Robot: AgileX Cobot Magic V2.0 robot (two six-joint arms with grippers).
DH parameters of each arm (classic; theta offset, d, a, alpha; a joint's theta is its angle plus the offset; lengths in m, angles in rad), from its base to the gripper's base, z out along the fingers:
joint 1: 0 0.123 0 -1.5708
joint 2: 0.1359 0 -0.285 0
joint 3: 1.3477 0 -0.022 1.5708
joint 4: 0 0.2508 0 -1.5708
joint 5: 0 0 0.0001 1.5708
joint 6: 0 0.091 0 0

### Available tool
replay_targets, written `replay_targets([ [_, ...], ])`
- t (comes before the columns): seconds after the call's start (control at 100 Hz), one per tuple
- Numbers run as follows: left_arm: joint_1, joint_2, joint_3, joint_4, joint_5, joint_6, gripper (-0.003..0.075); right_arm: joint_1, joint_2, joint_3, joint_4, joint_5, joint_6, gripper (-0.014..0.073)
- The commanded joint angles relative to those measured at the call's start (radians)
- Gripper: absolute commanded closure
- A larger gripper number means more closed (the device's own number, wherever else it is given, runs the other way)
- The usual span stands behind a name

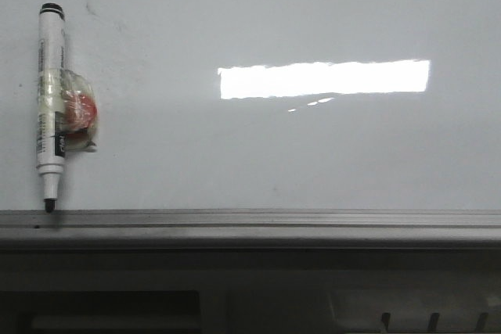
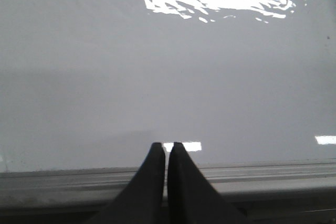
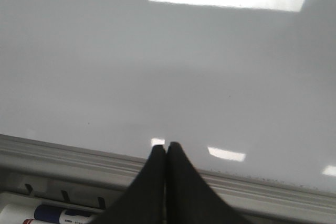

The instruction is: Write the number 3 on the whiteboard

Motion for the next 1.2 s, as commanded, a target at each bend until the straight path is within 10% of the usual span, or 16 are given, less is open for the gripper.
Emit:
replay_targets([
  [0.0,0.004,-0.025,0.013,-0.014,-0.057,-0.008,0.0741,-0.004,-0.013,0.031,-0.01,-0.02,0.004,0.0644],
  [1.19,0.004,-0.025,0.013,-0.014,-0.057,-0.008,0.0741,-0.004,-0.013,0.031,-0.078,-0.2,0.004,0.0644],
])
